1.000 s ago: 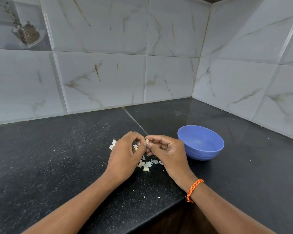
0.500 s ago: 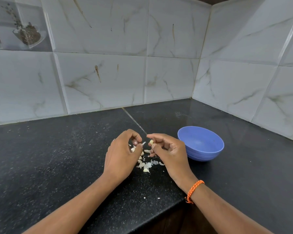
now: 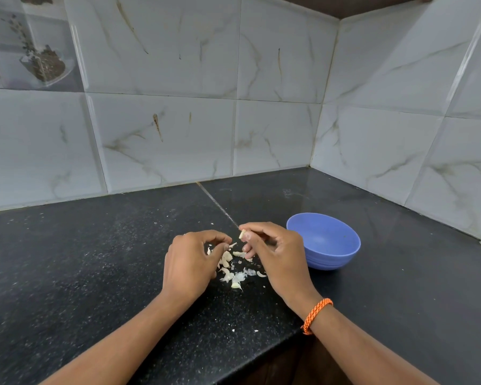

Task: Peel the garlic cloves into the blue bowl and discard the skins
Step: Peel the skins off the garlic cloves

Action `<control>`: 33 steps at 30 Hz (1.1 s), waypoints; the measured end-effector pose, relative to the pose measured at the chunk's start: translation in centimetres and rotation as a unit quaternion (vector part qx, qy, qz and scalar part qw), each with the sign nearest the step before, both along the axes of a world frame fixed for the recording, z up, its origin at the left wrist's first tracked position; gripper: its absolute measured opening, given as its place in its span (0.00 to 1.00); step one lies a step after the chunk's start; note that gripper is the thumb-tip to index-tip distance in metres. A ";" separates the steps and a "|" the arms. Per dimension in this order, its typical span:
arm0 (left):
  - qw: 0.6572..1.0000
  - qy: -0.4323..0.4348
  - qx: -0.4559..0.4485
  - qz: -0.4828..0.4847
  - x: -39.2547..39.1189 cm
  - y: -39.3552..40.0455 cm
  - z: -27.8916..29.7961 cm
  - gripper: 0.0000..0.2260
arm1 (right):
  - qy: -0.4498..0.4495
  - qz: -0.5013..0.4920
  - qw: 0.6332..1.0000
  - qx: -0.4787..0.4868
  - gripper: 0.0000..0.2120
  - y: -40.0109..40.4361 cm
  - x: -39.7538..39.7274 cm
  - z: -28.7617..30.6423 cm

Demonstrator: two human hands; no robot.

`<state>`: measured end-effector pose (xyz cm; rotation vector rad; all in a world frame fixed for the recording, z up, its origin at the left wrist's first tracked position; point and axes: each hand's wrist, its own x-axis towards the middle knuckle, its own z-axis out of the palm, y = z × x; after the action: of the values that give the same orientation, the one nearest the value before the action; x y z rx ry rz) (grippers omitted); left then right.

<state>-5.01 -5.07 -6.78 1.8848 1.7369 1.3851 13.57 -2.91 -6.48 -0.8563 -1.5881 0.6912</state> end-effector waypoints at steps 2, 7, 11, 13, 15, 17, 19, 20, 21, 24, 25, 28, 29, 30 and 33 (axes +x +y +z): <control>1.000 -0.001 -0.001 -0.004 0.0 -0.1 0.1 0.04 | 0.007 -0.001 1.000 0.000 0.08 0.3 0.1 0.2; 1.000 -0.001 -0.001 -0.014 0.2 0.1 0.1 0.07 | 0.034 0.028 0.999 -0.026 0.07 0.4 -0.1 0.0; 1.000 -0.007 0.015 -0.010 -0.1 0.3 -0.3 0.06 | 0.068 0.057 0.995 -0.051 0.05 0.1 0.1 0.1; 0.999 -0.020 0.034 -0.016 -0.3 0.6 -0.7 0.08 | 0.085 0.064 0.992 -0.064 0.05 0.1 0.2 0.2; 0.998 -0.021 0.046 -0.022 -0.3 0.8 -0.7 0.07 | 0.091 0.067 0.991 -0.072 0.05 0.1 0.2 0.2; 0.998 -0.021 0.043 -0.029 -0.1 0.6 -0.6 0.05 | 0.087 0.068 0.991 -0.074 0.05 0.0 0.2 0.1; 0.998 -0.032 0.030 -0.040 0.0 0.6 -0.6 0.06 | 0.078 0.067 0.992 -0.072 0.05 0.0 0.2 -0.1; 0.998 -0.037 0.025 -0.041 0.0 0.6 -0.7 0.07 | 0.075 0.066 0.992 -0.072 0.05 0.0 0.2 -0.2; 0.998 -0.039 0.022 -0.040 -0.1 0.7 -0.8 0.07 | 0.073 0.065 0.993 -0.072 0.05 -0.1 0.2 -0.3; 0.998 -0.036 0.031 -0.033 -0.2 0.8 -0.9 0.08 | 0.063 0.058 0.994 -0.071 0.04 -0.1 0.2 -0.5; 0.998 -0.033 0.043 -0.029 -0.3 0.9 -0.9 0.08 | 0.057 0.054 0.994 -0.070 0.04 -0.1 0.2 -0.6; 0.998 -0.029 0.059 -0.023 -0.3 1.0 -0.8 0.08 | 0.042 0.043 0.996 -0.060 0.05 -0.2 0.1 -0.7; 0.997 -0.034 0.056 -0.028 -0.3 1.1 -0.8 0.08 | 0.039 0.043 0.997 -0.057 0.06 -0.2 0.0 -0.8; 0.997 -0.042 0.053 -0.036 -0.2 1.2 -0.9 0.08 | 0.036 0.044 0.997 -0.054 0.06 -0.2 0.0 -0.8; 0.995 -0.068 0.047 -0.059 -0.1 1.1 -1.0 0.07 | 0.027 0.050 0.997 -0.050 0.09 -0.3 -0.2 -1.0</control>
<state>-5.12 -3.94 -7.82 1.8597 1.4975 1.5349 13.37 -3.16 -7.45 -0.8290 -1.5666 0.8647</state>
